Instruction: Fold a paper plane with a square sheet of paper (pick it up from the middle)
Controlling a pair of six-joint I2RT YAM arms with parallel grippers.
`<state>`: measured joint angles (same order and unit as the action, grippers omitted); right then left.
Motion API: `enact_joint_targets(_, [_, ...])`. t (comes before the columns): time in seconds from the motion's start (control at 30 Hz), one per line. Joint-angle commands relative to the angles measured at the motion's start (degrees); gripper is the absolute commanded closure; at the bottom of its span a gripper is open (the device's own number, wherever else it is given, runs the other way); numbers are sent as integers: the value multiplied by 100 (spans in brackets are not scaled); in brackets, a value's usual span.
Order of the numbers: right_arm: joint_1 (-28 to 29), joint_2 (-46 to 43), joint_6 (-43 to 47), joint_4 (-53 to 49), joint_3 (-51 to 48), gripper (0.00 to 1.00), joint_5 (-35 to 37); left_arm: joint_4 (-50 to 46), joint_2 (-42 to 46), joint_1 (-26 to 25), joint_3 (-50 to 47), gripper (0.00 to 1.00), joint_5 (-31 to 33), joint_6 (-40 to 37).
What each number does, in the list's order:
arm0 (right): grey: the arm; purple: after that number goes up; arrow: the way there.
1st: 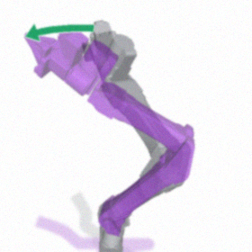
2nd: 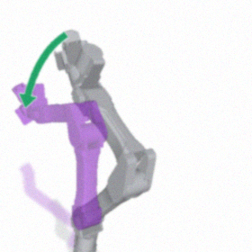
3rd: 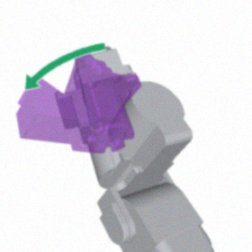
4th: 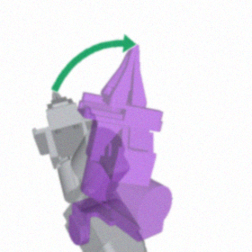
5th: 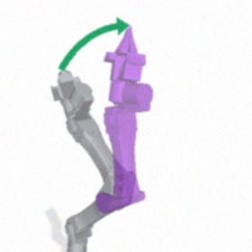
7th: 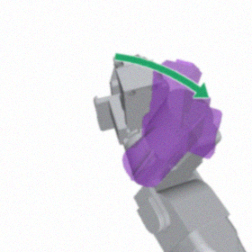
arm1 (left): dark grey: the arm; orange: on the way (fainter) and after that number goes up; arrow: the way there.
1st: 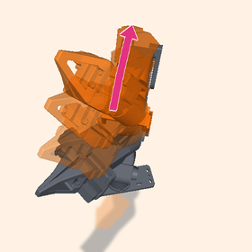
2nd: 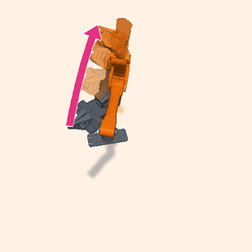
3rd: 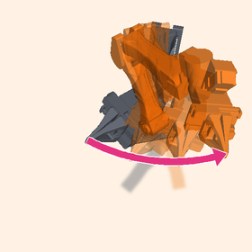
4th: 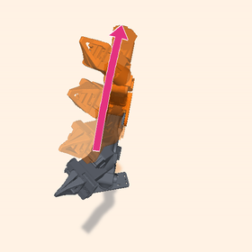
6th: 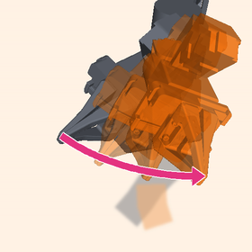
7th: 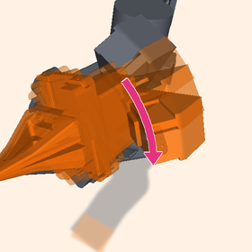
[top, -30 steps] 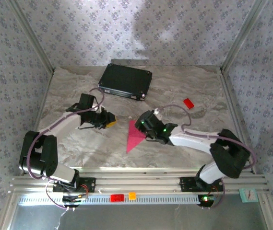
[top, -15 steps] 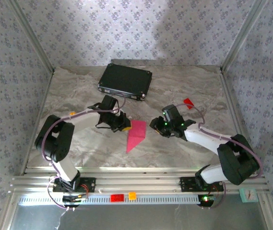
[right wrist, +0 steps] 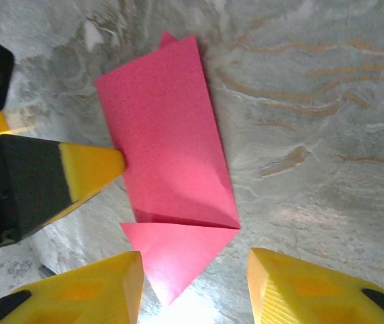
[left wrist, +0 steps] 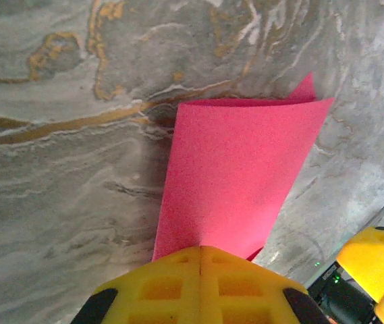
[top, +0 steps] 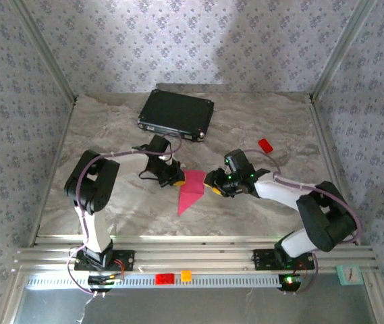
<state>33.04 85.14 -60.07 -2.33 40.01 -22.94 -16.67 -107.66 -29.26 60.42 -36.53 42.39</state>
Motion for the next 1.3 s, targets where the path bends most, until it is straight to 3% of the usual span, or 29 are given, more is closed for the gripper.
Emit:
enact_joint_targets(0.0, [79,279,31,-17,200,53,-241,-38,-96,51,-194,96,42,-168])
enact_joint_targets(0.67, [230,855,-91,-250,497,52,-212,335,-276,245,-597,97,-196,-193])
enact_joint_targets(1.27, [361,1225,-81,429,643,58,-552,362,-318,291,-618,99,-237,-226])
